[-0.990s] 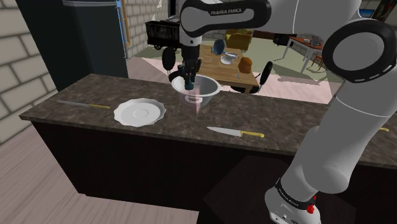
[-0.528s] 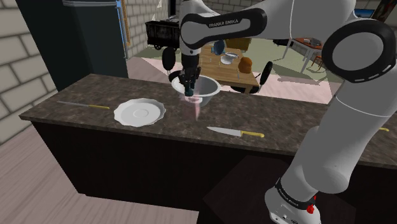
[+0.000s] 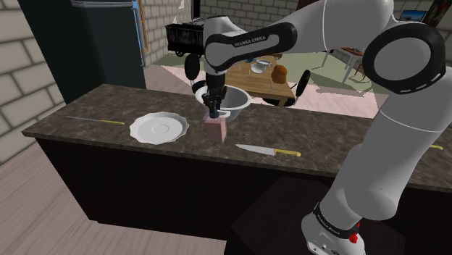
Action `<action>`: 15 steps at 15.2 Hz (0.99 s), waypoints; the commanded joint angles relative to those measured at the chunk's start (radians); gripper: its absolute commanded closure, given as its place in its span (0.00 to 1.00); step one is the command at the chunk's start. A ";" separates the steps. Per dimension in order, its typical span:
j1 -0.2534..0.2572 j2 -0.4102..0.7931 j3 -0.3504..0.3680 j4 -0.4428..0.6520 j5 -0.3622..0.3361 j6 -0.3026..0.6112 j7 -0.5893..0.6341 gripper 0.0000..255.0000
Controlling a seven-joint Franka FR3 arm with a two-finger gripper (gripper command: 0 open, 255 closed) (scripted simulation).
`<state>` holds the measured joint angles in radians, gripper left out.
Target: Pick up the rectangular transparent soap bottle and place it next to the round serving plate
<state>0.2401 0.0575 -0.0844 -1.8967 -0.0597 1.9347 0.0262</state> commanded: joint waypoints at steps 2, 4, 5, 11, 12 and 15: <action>0.000 0.005 0.000 -0.034 -0.001 0.040 0.002 1.00; 0.000 0.012 0.000 -0.052 -0.001 0.065 0.003 1.00; -0.001 0.016 0.000 -0.061 -0.001 0.078 0.004 1.00; -0.001 0.022 -0.001 -0.074 -0.001 0.097 0.004 1.00; -0.001 0.022 -0.001 -0.074 -0.001 0.097 0.004 1.00; -0.001 0.022 -0.001 -0.074 -0.001 0.097 0.004 0.00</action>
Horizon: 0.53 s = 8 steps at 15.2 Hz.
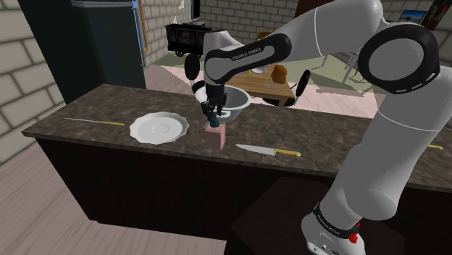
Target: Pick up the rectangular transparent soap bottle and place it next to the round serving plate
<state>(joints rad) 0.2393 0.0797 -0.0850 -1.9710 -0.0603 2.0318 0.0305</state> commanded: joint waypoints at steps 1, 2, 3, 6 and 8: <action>0.000 0.000 0.000 0.000 0.000 0.000 0.000 0.00; 0.000 0.000 0.000 0.000 0.000 0.000 0.000 0.00; 0.000 0.000 0.000 0.000 0.000 0.000 0.000 0.00; 0.001 -0.010 0.001 0.023 0.000 -0.032 0.000 0.00; 0.003 -0.025 0.002 0.072 0.000 -0.097 0.000 0.00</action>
